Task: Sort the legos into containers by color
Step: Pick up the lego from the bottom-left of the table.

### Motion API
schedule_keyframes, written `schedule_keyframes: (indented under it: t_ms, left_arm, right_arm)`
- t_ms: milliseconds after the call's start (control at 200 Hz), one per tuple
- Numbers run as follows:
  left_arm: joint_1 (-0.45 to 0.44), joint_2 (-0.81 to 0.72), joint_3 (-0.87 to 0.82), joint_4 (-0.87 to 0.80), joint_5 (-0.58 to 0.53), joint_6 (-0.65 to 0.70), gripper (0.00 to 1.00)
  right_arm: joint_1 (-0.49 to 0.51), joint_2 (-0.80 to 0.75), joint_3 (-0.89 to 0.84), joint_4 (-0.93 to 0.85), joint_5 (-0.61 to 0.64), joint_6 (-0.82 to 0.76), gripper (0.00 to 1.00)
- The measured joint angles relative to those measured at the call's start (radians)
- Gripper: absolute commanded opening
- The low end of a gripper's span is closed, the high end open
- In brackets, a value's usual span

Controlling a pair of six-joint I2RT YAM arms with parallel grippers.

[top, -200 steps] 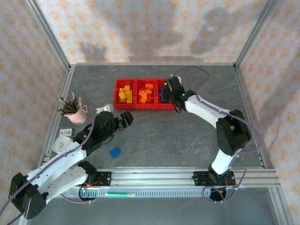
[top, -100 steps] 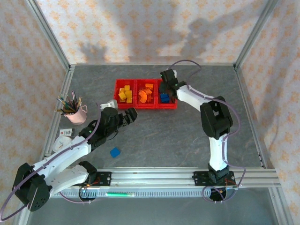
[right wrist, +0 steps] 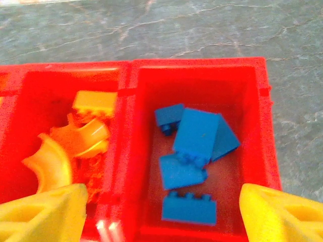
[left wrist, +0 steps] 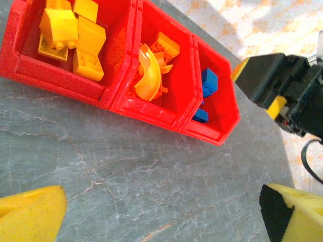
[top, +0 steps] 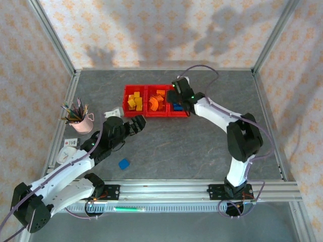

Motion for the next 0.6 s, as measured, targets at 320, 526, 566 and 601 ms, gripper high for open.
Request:
schedule_keyframes:
  t_ms: [320,526,566,601]
  left_arm:
    - [0.000,-0.175,0.000,-0.157,-0.061,-0.008,0.99]
    - [0.000,-0.259,0.000,-0.294,-0.106,-0.017,0.99]
    - [0.000,-0.270,0.000,-0.320,-0.117,-0.024,0.99]
    - [0.000,-0.279,0.000,-0.342,-0.124,-0.032,0.99]
  right_arm:
    - [0.186,-0.148,-0.150,0.009,-0.002,0.015,0.90]
    - [0.360,-0.153,-0.208,0.030,-0.012,0.027,0.93]
    - [0.396,-0.153,-0.220,0.039,-0.013,0.031,0.94]
    - [0.423,-0.152,-0.230,0.051,-0.014,0.032,0.94]
